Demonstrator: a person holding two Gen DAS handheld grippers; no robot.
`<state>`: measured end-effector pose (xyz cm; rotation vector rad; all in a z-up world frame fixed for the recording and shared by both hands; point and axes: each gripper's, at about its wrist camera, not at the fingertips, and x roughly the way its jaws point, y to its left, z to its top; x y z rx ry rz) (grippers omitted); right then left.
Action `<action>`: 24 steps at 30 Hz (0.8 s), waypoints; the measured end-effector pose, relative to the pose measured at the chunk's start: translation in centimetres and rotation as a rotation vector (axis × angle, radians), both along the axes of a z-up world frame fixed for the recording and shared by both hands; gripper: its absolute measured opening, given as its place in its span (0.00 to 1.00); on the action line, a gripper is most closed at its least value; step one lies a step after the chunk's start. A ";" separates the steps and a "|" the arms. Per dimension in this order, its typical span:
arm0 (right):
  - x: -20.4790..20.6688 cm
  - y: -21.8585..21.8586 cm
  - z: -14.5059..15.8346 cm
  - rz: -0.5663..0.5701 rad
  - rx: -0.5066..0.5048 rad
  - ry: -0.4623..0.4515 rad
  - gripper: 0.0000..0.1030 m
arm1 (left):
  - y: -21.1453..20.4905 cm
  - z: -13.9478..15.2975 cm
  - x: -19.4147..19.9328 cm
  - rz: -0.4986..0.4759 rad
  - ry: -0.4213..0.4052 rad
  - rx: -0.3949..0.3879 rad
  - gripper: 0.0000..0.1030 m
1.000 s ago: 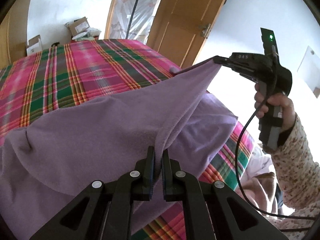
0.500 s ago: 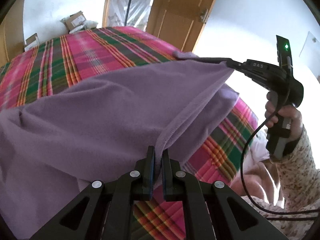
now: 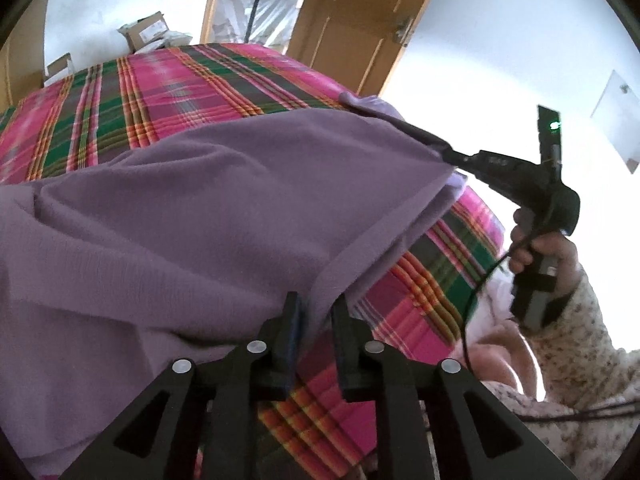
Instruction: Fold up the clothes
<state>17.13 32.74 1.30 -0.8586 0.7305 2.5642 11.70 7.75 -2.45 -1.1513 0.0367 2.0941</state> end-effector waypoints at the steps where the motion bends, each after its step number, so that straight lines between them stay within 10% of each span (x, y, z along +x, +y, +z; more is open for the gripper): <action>1: 0.1 0.1 -0.2 -0.002 -0.003 -0.002 0.03 | -0.2 0.0 0.3 -0.007 0.004 -0.004 0.16; 9: 0.9 0.4 -0.9 -0.011 -0.011 -0.003 0.03 | -4.1 0.0 0.8 0.021 -0.036 0.038 0.16; 24: -1.1 0.8 0.1 0.004 0.015 -0.031 0.07 | -17.3 0.8 -0.5 0.504 -0.012 0.076 0.16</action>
